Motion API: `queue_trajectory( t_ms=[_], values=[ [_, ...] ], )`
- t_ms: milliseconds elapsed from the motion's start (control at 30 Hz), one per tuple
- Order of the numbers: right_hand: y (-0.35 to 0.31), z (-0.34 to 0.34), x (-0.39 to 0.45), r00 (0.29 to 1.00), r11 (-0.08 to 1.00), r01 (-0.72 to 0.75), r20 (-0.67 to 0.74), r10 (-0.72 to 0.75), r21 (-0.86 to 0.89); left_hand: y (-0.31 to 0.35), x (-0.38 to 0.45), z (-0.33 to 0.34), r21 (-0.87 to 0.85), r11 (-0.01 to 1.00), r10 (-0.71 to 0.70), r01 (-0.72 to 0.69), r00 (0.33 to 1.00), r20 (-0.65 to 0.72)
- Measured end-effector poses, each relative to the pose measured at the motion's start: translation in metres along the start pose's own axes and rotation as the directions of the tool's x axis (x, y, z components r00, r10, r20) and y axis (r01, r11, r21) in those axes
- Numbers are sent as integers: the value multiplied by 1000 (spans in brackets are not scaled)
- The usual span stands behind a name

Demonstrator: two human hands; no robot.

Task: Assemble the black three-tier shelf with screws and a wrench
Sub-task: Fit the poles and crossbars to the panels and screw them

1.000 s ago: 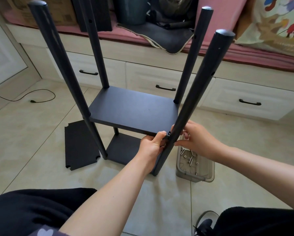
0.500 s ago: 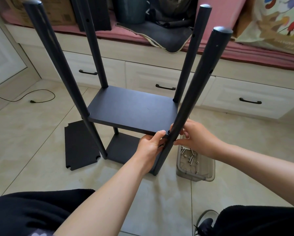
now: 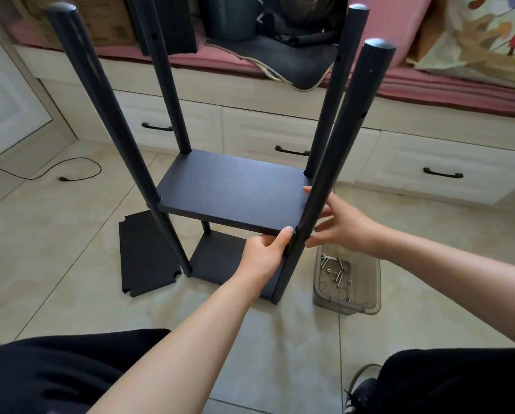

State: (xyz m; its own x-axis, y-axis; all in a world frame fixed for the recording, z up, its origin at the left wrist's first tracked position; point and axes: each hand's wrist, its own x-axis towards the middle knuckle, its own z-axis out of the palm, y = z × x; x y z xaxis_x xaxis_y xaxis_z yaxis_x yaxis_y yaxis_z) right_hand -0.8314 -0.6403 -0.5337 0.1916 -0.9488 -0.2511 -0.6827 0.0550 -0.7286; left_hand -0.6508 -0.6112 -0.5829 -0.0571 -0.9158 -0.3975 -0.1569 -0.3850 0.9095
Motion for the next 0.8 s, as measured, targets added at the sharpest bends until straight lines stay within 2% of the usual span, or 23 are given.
queue_trajectory(
  t_ms=[33,67,100,133,200,233,267,300,367,400,467,533,667,800],
  values=[
    [-1,0,1,999,998,11,30,-13,67,1,-1,-3,205,978,47,-33,997,-63],
    [-2,0,1,999,993,15,39,-19,114,2,-3,-6,423,905,130,-53,979,-157],
    [-3,0,1,999,991,6,35,-10,133,3,-6,-9,598,798,272,-80,932,-239],
    [-4,0,0,1000,991,-11,27,7,131,4,-9,-13,708,691,452,-143,851,-268],
    [-6,0,-1,999,993,-51,24,49,111,9,-13,-17,799,475,765,-369,621,-169],
    [-6,0,-1,997,991,-70,24,68,114,10,-11,-19,806,367,850,-465,520,-87],
    [-7,0,-1,996,988,-86,22,84,129,10,-9,-19,793,302,873,-528,488,-8],
    [-7,0,-1,995,984,-97,20,95,147,10,-7,-19,788,291,848,-542,528,50],
    [-10,0,-2,994,979,-108,19,107,175,8,-3,-17,767,317,719,-558,669,189],
    [-11,0,-3,994,976,-110,19,108,186,7,-1,-15,758,316,682,-570,692,236],
    [-13,-1,-3,993,974,-115,34,111,194,8,2,-9,735,308,689,-604,675,266],
    [-13,-6,-4,988,970,-140,90,124,199,12,5,-4,719,325,721,-615,653,232],
    [-11,-21,-2,952,907,-277,221,214,316,14,8,2,680,387,730,-623,658,187],
    [-16,-6,7,927,838,-374,169,333,398,14,6,2,659,413,722,-629,667,185]
  ],
)
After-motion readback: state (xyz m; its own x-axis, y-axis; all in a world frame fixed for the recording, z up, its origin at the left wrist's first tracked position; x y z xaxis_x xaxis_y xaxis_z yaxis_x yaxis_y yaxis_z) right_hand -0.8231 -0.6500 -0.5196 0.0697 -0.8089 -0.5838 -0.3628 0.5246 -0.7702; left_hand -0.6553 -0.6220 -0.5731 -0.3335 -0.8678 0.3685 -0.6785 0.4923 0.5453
